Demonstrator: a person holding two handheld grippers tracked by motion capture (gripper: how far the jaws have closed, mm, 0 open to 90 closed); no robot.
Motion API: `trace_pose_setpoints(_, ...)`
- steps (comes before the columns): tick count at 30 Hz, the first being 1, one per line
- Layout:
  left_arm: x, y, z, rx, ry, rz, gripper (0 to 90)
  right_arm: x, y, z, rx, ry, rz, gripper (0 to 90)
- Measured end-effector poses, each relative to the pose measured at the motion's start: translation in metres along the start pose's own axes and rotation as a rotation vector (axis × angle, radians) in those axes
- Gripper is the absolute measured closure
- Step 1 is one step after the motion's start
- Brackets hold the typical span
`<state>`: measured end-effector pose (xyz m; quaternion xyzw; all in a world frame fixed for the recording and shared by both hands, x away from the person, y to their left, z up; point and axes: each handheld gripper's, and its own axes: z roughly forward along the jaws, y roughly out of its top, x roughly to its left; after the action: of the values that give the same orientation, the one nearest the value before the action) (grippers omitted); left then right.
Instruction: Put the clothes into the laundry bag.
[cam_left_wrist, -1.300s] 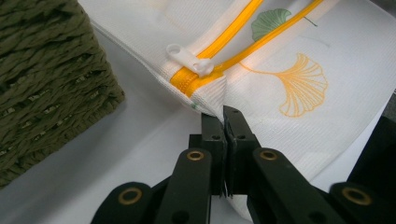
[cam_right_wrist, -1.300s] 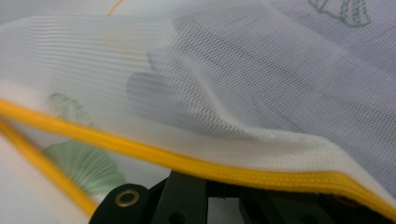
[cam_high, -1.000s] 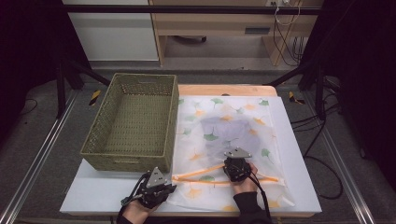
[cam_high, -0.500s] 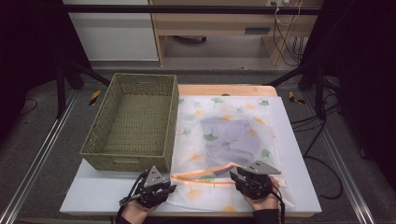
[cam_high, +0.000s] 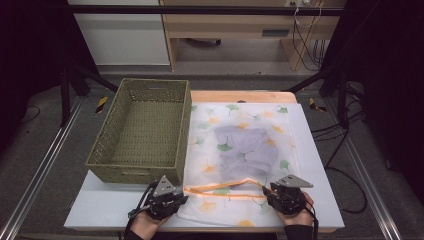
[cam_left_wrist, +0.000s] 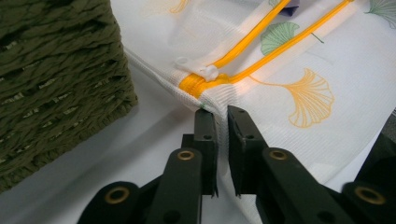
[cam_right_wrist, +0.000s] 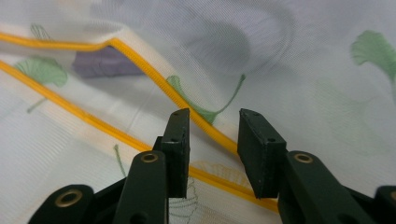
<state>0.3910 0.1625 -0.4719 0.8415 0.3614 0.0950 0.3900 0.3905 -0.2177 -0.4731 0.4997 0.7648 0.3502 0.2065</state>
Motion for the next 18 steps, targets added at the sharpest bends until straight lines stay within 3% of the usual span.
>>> trace_pose_setpoints(3, 0.000, 0.000, 0.000, 0.002, 0.001, 0.001, 85.1, 0.003, -0.002, 0.008, 0.039, -0.027, -0.045, 74.1)
trace_pose_setpoints(6, 0.000, -0.001, -0.001, 0.006, 0.000, -0.001, 85.5, 0.003, -0.001, 0.009, 0.046, -0.023, -0.048, 89.0)
trace_pose_setpoints(11, -0.001, -0.001, -0.001, 0.007, 0.000, -0.004, 85.5, -0.003, 0.001, 0.007, 0.064, -0.026, -0.028, 90.0)
trace_pose_setpoints(18, -0.001, -0.002, -0.001, 0.003, 0.000, -0.004, 85.3, -0.009, -0.001, -0.007, -0.003, 0.005, 0.010, 89.9)
